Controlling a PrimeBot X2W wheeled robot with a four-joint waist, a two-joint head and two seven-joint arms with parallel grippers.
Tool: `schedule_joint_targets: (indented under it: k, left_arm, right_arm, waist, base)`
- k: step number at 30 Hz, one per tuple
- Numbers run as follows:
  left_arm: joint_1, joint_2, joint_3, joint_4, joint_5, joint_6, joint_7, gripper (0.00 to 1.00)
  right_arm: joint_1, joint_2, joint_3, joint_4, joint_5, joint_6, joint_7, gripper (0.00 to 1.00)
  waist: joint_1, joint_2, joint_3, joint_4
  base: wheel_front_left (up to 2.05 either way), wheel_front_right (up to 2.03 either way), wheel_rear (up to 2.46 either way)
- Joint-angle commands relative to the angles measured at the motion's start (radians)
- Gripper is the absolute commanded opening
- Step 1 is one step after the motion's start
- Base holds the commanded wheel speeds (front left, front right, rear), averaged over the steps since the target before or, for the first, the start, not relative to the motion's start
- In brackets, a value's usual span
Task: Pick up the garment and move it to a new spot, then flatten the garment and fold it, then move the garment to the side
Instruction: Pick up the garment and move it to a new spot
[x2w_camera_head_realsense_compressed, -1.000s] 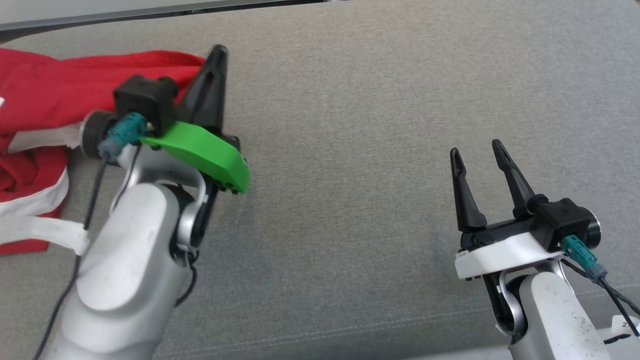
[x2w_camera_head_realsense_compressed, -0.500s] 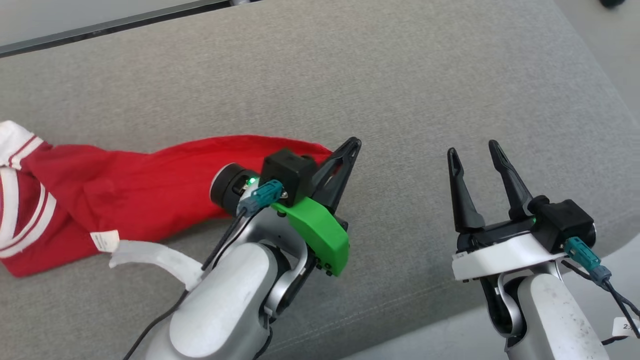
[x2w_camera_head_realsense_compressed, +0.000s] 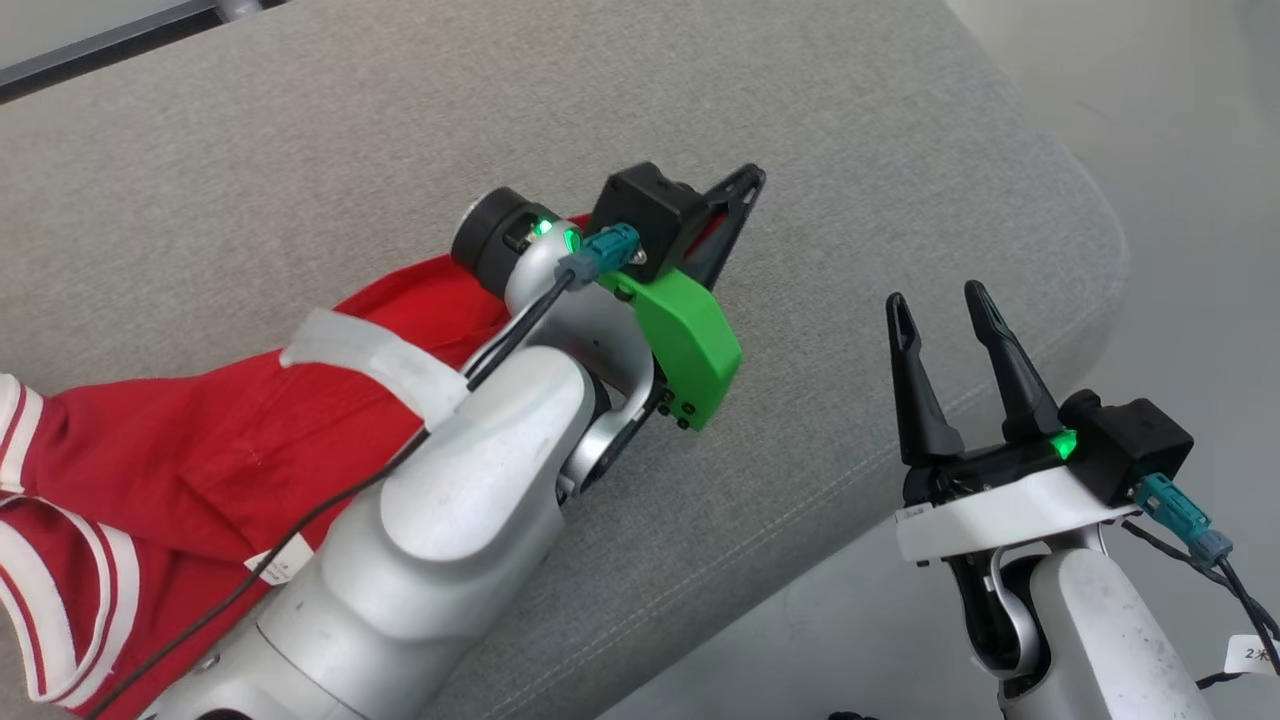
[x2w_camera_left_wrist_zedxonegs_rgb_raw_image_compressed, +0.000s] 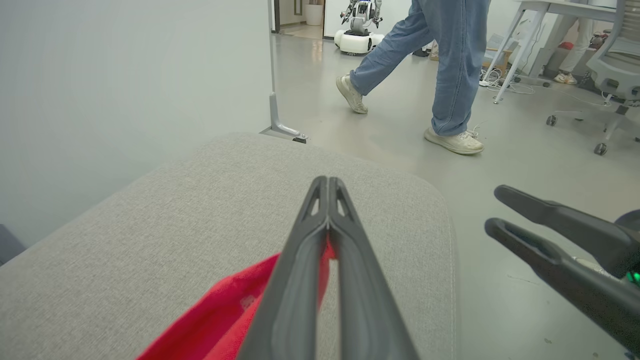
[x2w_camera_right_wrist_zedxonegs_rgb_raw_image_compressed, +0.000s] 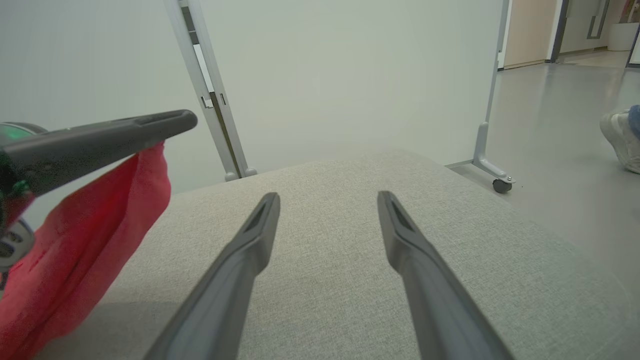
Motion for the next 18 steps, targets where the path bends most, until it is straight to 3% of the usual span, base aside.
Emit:
schedule_joint_targets:
  k: [1, 5, 13, 14, 15, 18]
  left_arm:
    - [-0.037, 0.003, 0.006, 0.035, 0.002, 0.001, -0.014, 0.0]
    - [-0.122, -0.002, -0.003, 0.144, -0.018, 0.007, -0.038, 0.0]
    - [-0.195, -0.003, -0.109, 0.308, -0.152, 0.006, -0.058, 0.0]
    - [-0.202, -0.002, -0.123, 0.321, -0.165, 0.009, -0.06, 0.24]
    - [-0.214, -0.002, -0.146, 0.339, -0.192, 0.013, -0.072, 1.0]
    - [-0.233, -0.002, -0.178, 0.327, -0.223, 0.013, -0.101, 1.0]
  right_arm:
    - [0.011, 0.0, 0.01, -0.004, 0.01, 0.0, -0.002, 1.0]
    - [0.022, 0.0, 0.003, -0.007, 0.028, 0.0, -0.002, 1.0]
    - [0.021, 0.0, 0.007, -0.008, 0.056, 0.0, -0.002, 1.0]
    - [0.016, 0.0, 0.01, -0.005, 0.059, 0.0, -0.002, 1.0]
    - [0.005, 0.0, 0.017, 0.001, 0.06, 0.0, -0.002, 1.0]
    - [-0.007, -0.001, 0.017, 0.006, 0.059, 0.0, -0.002, 1.0]
  waist:
    - [0.0, -0.0001, 0.039, -0.093]
    - [0.0, -0.0001, 0.058, -0.12]
    - [0.0, -0.0001, 0.085, -0.126]
    - [0.0, -0.0001, 0.087, -0.125]
    - [0.0, -0.0001, 0.09, -0.125]
    - [0.0, -0.0001, 0.093, -0.106]
  base:
    - [0.0, 0.0, 0.0]
    - [0.0, 0.0, 0.0]
    - [0.0, 0.0, 0.0]
    - [0.0, 0.0, 0.0]
    - [0.0, 0.0, 0.0]
    - [0.0, 0.0, 0.0]
